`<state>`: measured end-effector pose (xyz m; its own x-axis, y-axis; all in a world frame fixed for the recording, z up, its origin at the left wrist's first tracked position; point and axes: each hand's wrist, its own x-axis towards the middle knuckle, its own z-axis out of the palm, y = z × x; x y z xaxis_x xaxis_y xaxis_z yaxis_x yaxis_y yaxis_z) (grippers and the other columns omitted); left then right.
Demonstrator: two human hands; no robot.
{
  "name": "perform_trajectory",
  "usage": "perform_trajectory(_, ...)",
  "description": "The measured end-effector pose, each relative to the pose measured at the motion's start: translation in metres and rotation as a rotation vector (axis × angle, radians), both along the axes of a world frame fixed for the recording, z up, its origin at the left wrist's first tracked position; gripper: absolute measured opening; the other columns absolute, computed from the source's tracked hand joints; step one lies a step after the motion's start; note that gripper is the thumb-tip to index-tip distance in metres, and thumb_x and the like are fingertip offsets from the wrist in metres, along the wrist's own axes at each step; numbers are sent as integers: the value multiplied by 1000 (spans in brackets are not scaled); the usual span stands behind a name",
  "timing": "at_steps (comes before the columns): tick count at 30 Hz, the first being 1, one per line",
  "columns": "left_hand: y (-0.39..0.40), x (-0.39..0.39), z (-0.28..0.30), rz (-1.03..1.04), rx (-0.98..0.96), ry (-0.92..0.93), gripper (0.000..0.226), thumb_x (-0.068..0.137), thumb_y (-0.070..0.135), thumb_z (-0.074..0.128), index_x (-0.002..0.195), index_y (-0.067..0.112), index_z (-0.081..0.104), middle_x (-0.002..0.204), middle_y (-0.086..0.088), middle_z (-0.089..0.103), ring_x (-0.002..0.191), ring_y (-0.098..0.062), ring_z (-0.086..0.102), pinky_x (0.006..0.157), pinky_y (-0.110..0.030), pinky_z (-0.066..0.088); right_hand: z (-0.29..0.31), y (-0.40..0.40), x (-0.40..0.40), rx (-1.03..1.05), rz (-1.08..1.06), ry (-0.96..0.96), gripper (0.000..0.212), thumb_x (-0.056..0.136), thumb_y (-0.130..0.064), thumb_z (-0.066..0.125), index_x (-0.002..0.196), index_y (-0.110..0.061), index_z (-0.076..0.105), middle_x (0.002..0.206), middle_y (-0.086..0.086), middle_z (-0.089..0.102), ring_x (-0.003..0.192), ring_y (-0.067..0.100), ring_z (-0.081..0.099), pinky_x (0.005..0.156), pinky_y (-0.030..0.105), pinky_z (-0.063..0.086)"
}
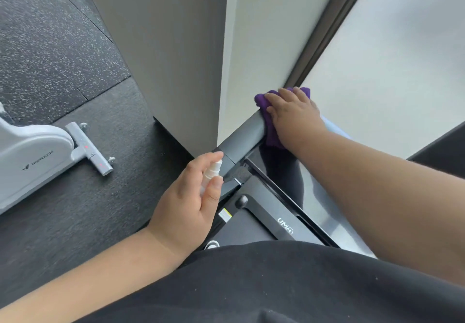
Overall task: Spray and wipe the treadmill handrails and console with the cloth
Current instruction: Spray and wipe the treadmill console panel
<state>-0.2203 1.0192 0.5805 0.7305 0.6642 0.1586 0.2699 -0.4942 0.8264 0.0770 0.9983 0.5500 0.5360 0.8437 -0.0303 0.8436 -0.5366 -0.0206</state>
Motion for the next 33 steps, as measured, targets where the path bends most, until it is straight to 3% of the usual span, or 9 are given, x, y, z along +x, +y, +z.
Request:
perform_trajectory(7,2,15,-1,-59,10,-33,36,99,34,41,134,25,42,111,9,59,93,-8,63,87,-5,40,2,-5,-99,-48,446,134,44,96,-43,41,140,-41,47,149,-10,43,145,27,24,116,54,19)
perform_trajectory(10,2,25,-1,-99,7,-55,34,100,34,41,134,29,44,109,11,57,92,-8,62,88,-7,41,0,-12,-93,-27,527,115,47,96,-41,54,142,-37,48,149,-11,44,144,25,28,116,48,23)
perform_trajectory(15,2,34,-3,-138,33,9,37,99,41,39,136,34,38,104,21,57,86,-9,67,80,-18,48,3,-2,-25,42,175,40,39,102,-48,36,137,-39,52,143,-12,49,140,19,32,115,42,25)
perform_trajectory(19,0,31,-5,-150,28,46,37,99,40,40,135,35,38,104,20,57,95,-3,64,84,-6,42,5,4,26,0,-80,104,35,102,-47,31,129,-41,52,131,-8,55,127,24,44,95,43,39)
perform_trajectory(23,0,28,-3,-155,42,53,37,99,40,39,135,36,37,105,23,56,92,-4,62,85,-16,46,-2,4,16,51,-266,77,33,102,-43,28,121,-33,53,121,-3,56,117,29,46,78,40,35)
perform_trajectory(26,1,27,-1,-165,44,46,37,99,39,39,136,35,37,107,27,53,91,-5,62,84,-20,47,-3,-1,0,108,-213,39,33,101,-41,31,126,-33,51,131,-2,54,125,29,40,95,47,35)
perform_trajectory(28,0,26,-2,-178,44,44,37,99,38,39,136,33,37,107,23,55,93,-4,61,86,-17,46,-2,3,-18,90,-66,106,42,98,-41,35,138,-37,46,146,-6,45,140,28,28,111,55,24)
perform_trajectory(30,-1,27,-3,-182,38,44,37,99,37,40,136,32,38,106,20,55,94,-1,59,87,-11,43,0,9,-40,7,112,240,52,92,-40,33,144,-40,41,155,-11,36,147,24,17,117,59,12)
perform_trajectory(33,-4,35,-4,-182,31,32,37,99,36,40,136,32,39,108,27,52,91,7,54,86,-5,39,0,5,-49,-22,286,310,61,87,-39,28,147,-42,38,156,-14,34,148,21,13,118,56,10)
